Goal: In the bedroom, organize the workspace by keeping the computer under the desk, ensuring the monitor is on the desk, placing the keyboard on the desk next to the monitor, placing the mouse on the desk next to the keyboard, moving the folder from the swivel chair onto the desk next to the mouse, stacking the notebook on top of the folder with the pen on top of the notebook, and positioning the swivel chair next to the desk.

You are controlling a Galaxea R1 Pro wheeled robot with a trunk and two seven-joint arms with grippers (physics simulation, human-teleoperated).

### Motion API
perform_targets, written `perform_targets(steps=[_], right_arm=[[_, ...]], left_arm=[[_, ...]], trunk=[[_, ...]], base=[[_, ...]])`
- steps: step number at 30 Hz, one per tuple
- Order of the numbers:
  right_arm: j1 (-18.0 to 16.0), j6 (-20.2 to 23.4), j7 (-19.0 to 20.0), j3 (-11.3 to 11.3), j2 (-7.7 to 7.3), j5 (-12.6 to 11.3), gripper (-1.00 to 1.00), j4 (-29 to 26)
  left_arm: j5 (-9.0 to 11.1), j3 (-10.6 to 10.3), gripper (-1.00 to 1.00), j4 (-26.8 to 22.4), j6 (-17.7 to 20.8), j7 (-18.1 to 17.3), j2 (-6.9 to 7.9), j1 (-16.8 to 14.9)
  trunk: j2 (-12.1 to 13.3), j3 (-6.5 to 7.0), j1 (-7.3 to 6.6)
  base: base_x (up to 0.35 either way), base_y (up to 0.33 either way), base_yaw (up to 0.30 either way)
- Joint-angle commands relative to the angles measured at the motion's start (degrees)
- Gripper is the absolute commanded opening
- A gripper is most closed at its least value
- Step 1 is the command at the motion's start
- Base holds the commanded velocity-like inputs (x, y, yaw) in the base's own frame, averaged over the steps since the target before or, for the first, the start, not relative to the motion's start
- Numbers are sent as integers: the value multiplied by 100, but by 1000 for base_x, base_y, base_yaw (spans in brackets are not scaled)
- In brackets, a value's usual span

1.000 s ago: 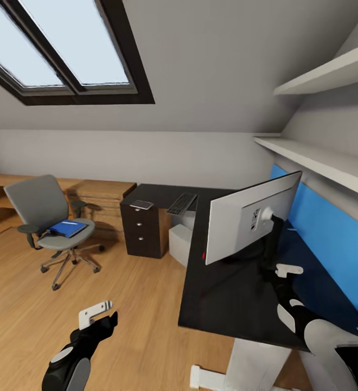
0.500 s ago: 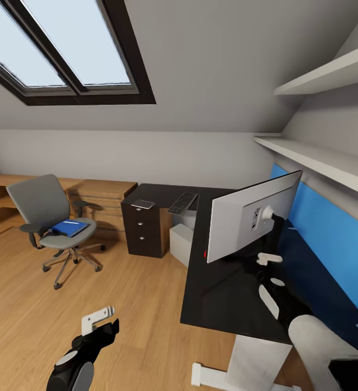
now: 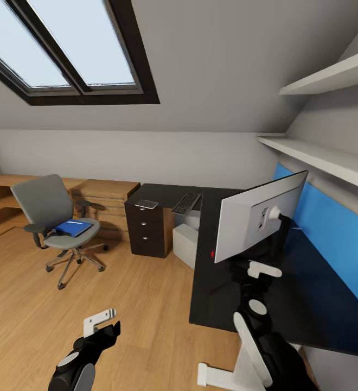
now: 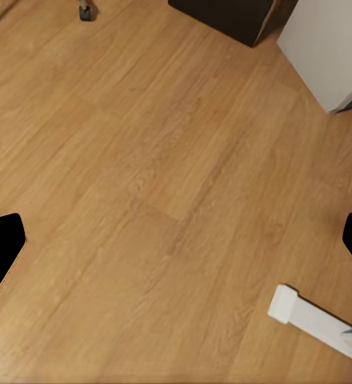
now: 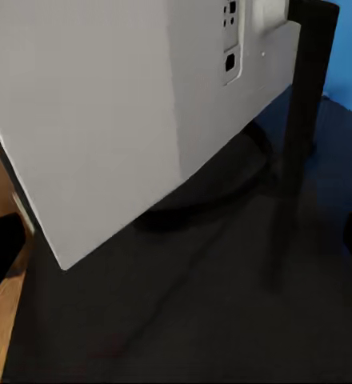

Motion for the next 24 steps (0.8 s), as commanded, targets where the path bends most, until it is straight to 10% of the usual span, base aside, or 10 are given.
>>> perform_targets(steps=[1, 5, 10, 24], right_arm=[[-39, 23, -63, 26, 91, 5, 100, -7], [-108, -273, -98, 65, 239, 60, 100, 187], [-126, -2116, -120, 383, 272, 112, 100, 1112], [-127, -1896, -822, 408, 224, 1708, 100, 1355]], left_arm=[[60, -29, 100, -5, 11, 54, 2, -4], [60, -101, 100, -3, 7, 56, 2, -4], [60, -128, 100, 4, 11, 51, 2, -4], [52, -207, 100, 242, -5, 58, -4, -4]], trunk=[[-6, -8, 1], [-6, -8, 1], [-6, -8, 1], [-6, -8, 1]], base=[[0, 284, 0], [0, 291, 0], [5, 300, 0], [97, 137, 0]])
